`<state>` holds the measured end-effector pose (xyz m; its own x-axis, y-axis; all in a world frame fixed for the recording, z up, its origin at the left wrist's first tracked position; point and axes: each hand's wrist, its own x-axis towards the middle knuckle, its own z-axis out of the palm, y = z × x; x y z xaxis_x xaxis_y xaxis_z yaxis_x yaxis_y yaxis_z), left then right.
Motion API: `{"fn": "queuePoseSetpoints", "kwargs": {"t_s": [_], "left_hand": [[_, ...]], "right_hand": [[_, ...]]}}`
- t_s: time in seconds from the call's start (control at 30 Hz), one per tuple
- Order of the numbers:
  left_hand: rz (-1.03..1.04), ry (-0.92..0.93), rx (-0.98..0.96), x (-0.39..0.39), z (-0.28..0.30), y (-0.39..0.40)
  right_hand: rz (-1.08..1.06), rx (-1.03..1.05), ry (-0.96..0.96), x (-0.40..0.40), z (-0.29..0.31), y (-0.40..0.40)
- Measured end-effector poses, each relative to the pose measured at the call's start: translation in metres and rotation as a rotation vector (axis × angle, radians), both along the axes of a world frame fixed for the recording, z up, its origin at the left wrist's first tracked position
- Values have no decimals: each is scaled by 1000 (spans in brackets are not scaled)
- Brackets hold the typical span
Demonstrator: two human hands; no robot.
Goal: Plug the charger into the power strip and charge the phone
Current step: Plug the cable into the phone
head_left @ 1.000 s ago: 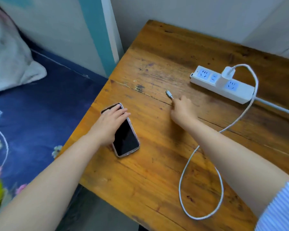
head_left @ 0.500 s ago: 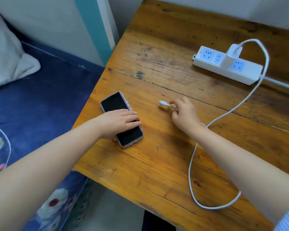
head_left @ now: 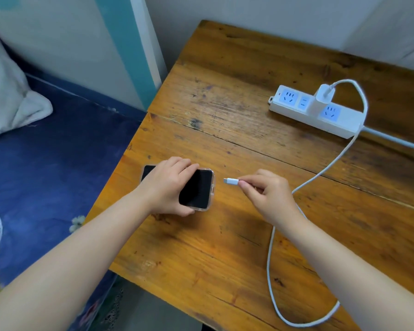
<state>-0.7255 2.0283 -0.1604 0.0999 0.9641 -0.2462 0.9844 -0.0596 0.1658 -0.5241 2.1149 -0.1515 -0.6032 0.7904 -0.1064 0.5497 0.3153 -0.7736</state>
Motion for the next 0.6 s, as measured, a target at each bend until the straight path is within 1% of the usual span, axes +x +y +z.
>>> {"fn": "queuePoseSetpoints", "kwargs": {"t_s": [0.07, 0.2, 0.4, 0.6], "left_hand": [[41, -51, 62, 1, 6, -2], [64, -116, 111, 3, 11, -6], [8, -89, 124, 9, 12, -10], [-17, -50, 118, 11, 12, -8]], "right_hand": [[28, 16, 23, -2, 12, -3], [67, 39, -14, -6, 23, -8], [93, -7, -121, -9, 18, -15], [73, -48, -146, -11, 18, -15]]}}
